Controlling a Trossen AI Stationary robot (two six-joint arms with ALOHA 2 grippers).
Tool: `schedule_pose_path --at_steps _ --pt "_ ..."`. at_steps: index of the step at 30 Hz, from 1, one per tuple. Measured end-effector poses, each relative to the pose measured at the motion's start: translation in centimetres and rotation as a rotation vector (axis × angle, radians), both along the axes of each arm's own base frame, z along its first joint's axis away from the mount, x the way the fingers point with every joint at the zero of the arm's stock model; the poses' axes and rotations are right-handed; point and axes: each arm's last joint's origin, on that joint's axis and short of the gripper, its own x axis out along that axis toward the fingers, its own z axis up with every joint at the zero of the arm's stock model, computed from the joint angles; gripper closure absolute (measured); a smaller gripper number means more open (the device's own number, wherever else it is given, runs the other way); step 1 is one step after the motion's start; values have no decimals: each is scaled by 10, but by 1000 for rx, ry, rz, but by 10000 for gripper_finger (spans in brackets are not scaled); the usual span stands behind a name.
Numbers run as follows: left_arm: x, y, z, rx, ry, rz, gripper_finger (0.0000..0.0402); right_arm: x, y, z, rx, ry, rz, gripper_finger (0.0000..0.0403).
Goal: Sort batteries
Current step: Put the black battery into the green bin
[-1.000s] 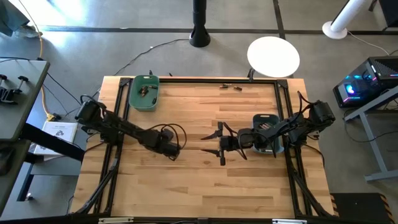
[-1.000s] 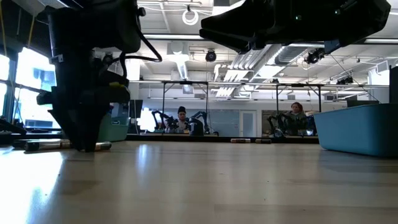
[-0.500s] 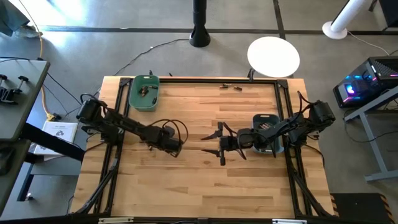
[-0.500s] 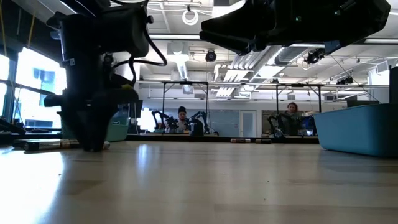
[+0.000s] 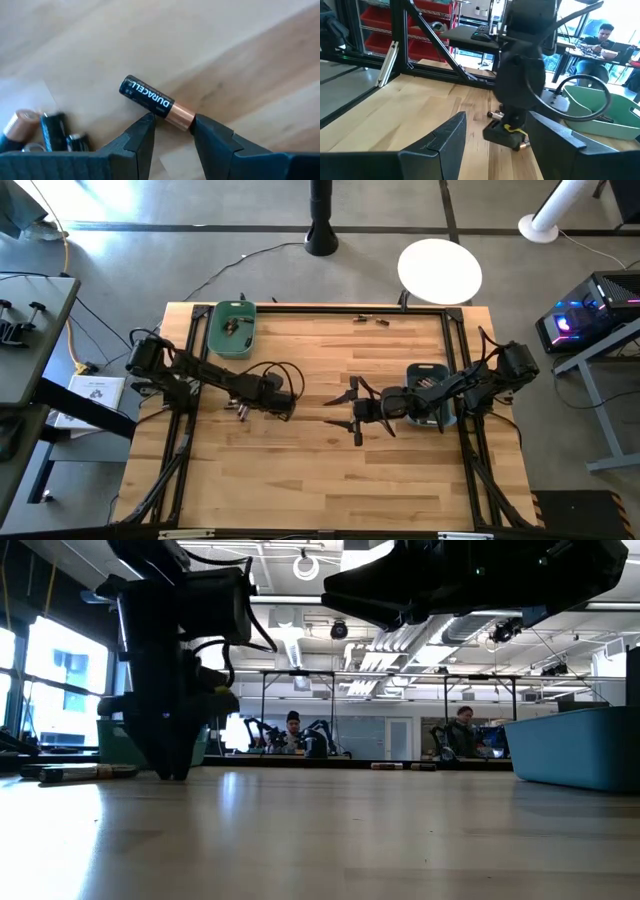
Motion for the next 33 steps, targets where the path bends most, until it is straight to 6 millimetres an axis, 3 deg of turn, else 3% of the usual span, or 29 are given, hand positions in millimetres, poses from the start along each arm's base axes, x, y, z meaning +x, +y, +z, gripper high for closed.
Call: schedule_pose_path --at_steps 10,17,22,26,33 --pt "-1 19 0 26 37 -17 270 0 0 -1 5 12 0 201" --pt "-8 21 4 45 77 -18 229 0 0 -2 20 18 -2 201" --pt "-18 21 20 83 104 -25 192 0 0 -2 21 24 -2 201" --pt "-24 25 28 80 126 -128 179 0 0 -2 20 23 -2 201" --pt "-27 37 27 30 281 -472 181 0 0 -2 19 18 -3 201"
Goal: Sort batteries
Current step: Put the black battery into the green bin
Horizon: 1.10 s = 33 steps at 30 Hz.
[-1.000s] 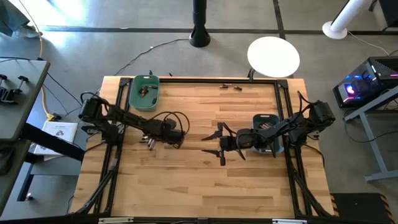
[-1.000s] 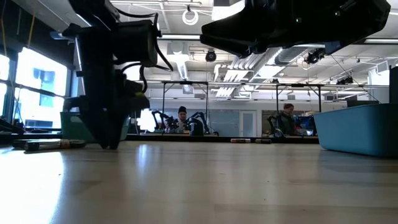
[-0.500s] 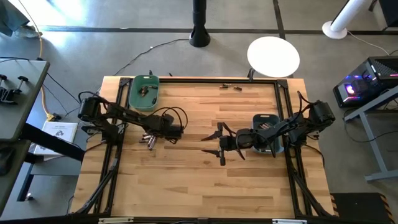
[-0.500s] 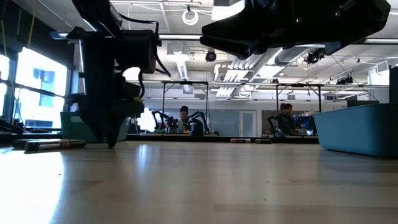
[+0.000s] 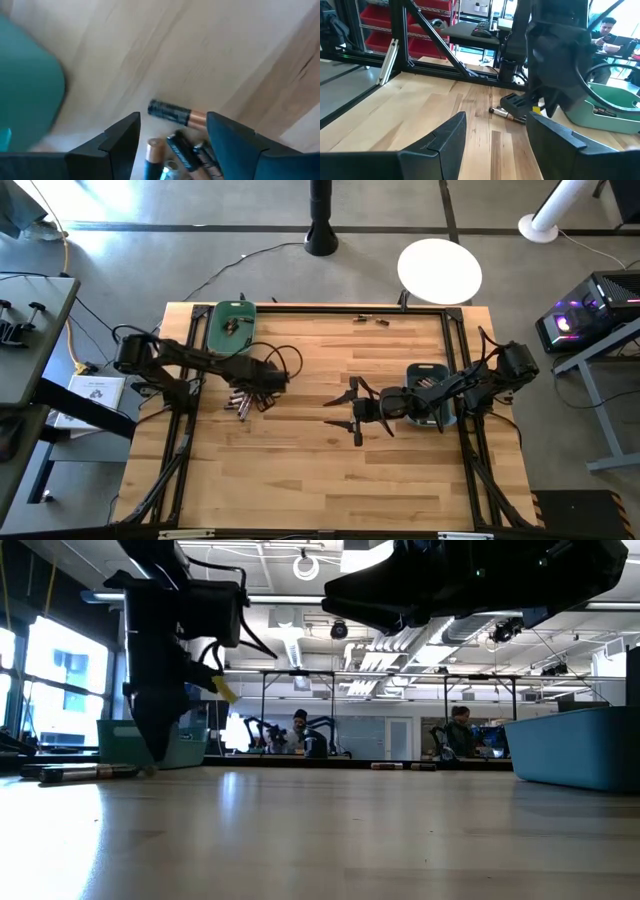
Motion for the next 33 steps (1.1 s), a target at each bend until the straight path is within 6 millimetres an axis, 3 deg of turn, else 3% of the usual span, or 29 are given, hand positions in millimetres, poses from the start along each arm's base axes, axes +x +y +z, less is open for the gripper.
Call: schedule_pose_path --at_steps 14,24,33 --pt "1 -2 -3 -118 208 -677 186 0 0 1 8 -6 -1 201" --pt "2 18 -3 -124 194 -694 223 0 0 0 8 -4 -1 201" --pt "3 26 -3 -111 212 -815 249 0 0 0 7 1 -1 201"
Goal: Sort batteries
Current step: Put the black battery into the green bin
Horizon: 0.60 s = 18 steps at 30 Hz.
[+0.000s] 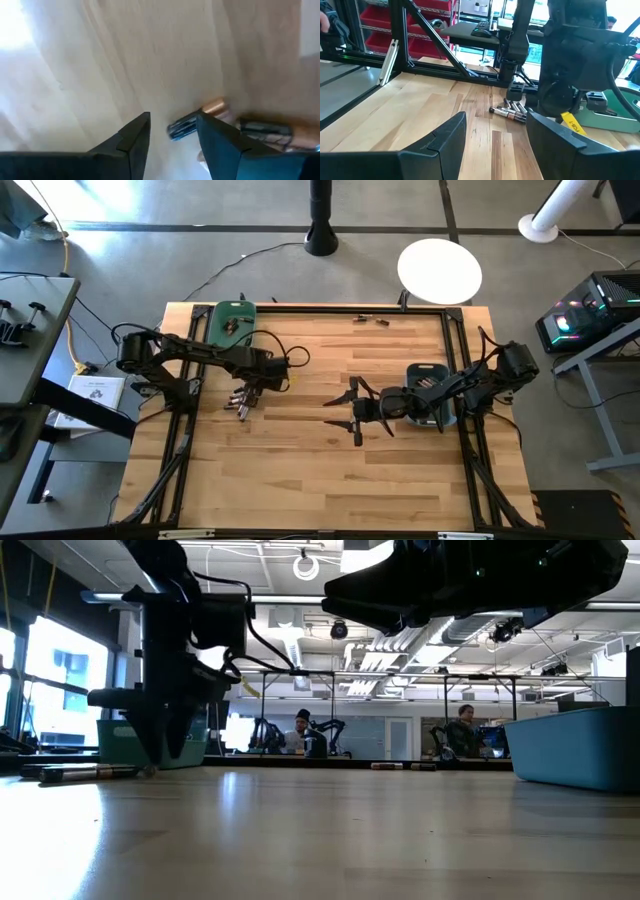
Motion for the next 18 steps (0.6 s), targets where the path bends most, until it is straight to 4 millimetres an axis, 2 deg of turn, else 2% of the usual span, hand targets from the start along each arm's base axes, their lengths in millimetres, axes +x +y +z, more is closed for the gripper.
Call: schedule_pose_path --at_steps 5,11,18 --pt "0 0 0 31 16 -32 241 0 0 0 0 0 0 201" --pt "-4 -7 0 18 72 -65 203 0 0 0 1 0 0 201" --pt "4 -12 -3 15 44 -158 182 0 0 1 4 -7 0 201"
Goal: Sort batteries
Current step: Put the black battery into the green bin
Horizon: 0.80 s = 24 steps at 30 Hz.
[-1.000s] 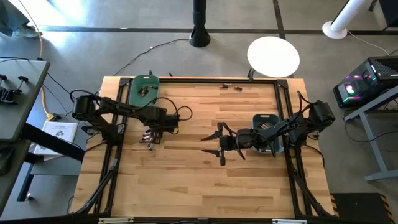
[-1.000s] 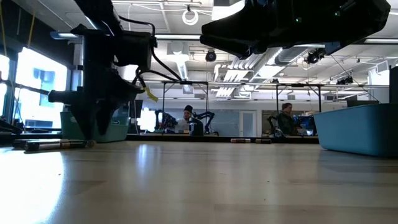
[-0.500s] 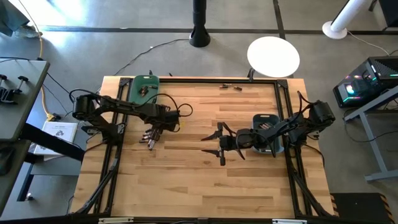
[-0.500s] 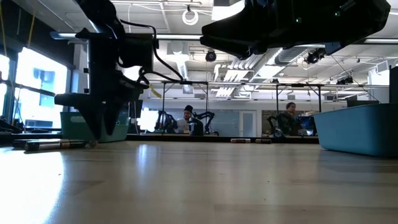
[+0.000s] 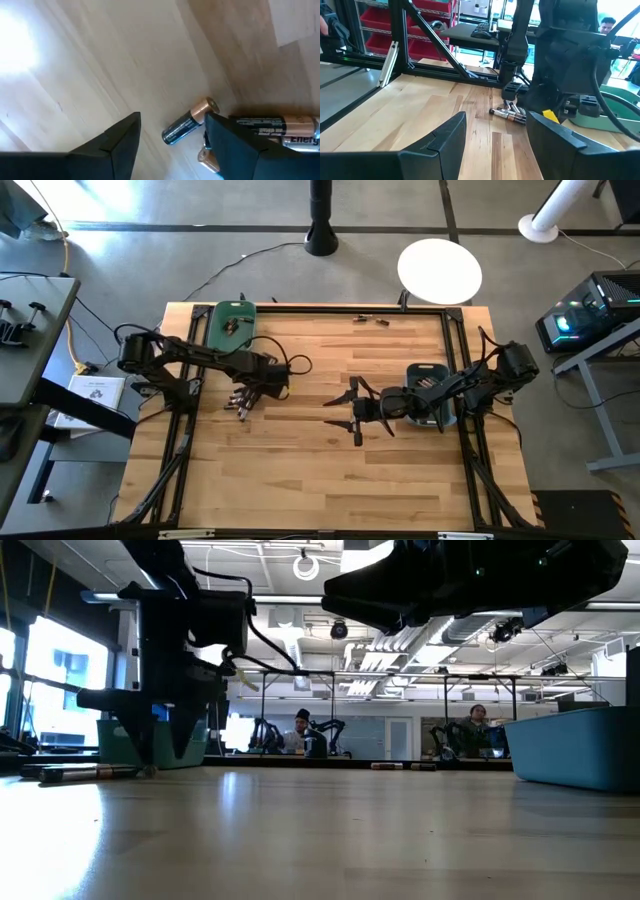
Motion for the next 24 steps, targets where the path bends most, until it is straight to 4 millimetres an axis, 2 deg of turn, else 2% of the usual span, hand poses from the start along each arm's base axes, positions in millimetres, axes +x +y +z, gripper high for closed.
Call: schedule_pose_path --at_steps 7,14,20,24 --pt "7 2 -15 11 45 -79 194 0 0 -1 18 8 -2 201" --pt "9 3 -14 58 39 -76 206 0 0 -1 17 8 -3 201" --pt "18 10 3 194 -65 163 206 0 0 -1 17 7 -3 201" --pt "10 24 6 149 -109 490 206 0 0 -1 22 8 -3 201"
